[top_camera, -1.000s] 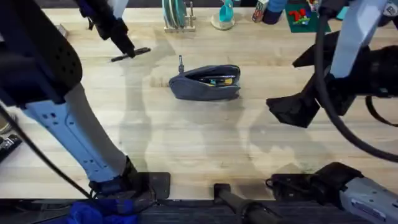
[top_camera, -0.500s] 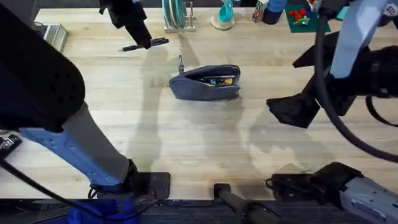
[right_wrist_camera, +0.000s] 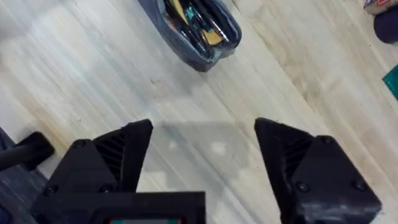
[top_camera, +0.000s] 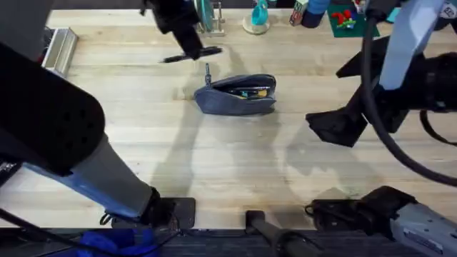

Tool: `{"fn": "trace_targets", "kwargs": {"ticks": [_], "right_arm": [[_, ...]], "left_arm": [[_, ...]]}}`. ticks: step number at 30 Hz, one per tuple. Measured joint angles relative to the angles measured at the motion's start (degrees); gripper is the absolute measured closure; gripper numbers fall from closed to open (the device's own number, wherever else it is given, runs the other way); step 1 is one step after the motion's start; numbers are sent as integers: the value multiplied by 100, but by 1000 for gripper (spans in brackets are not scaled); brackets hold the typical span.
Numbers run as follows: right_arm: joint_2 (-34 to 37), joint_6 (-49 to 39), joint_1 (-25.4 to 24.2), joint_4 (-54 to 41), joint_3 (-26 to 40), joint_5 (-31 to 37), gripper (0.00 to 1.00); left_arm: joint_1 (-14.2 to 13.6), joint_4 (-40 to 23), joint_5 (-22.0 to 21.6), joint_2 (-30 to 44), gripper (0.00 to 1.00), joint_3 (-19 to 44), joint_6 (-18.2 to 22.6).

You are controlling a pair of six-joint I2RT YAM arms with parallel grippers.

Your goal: Unzip the bag, pick up the pens from the table one at a time and place them inside, then zip the bag closed.

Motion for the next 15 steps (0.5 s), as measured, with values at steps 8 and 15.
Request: {"fn": "trace_targets", "kwargs": {"ticks": [8, 15], "right_arm": [[0, 0, 0, 0, 0, 1, 5], [0, 0, 0, -2, 0, -1, 6]], "left_arm": [[-870, 4, 110, 0, 961, 0, -68], [-1352, 51, 185, 2, 960, 0, -253]]}}
